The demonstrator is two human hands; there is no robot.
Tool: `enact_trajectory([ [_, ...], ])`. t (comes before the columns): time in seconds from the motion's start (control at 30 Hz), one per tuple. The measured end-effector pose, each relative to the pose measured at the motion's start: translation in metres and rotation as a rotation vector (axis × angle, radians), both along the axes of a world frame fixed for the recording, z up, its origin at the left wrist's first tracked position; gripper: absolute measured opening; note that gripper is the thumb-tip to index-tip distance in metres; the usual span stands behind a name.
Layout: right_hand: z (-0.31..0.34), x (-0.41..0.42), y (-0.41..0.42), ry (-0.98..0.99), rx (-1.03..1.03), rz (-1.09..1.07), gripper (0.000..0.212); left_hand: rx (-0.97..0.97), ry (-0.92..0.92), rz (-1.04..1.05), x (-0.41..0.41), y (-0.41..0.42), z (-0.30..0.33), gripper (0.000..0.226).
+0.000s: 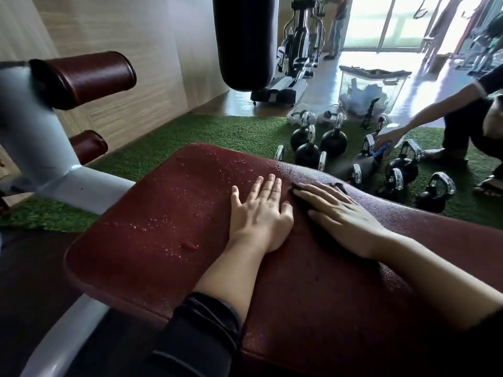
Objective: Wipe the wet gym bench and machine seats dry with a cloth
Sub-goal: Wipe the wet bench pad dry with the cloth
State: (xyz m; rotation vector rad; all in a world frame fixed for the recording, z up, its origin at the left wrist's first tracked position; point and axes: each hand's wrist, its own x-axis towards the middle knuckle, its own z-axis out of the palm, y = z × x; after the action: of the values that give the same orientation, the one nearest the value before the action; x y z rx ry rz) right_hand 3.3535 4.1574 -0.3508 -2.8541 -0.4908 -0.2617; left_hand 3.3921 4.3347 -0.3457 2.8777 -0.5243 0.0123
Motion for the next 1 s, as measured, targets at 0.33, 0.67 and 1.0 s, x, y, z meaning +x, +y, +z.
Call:
enact_trajectory([
  [0.33,0.003,0.056,-0.027,0.071,0.023,-0.264,0.047,-0.003,-0.007,-0.005,-0.001,0.0,0.001,0.06],
  [0.67,0.001,-0.032,-0.006,0.141,0.023,-0.071,0.055,0.009,0.015,-0.013,0.003,0.001,0.001,0.058],
  [1.0,0.0,-0.073,-0.018,0.142,0.022,-0.333,0.056,0.061,0.052,-0.023,-0.001,0.002,0.006,0.057],
])
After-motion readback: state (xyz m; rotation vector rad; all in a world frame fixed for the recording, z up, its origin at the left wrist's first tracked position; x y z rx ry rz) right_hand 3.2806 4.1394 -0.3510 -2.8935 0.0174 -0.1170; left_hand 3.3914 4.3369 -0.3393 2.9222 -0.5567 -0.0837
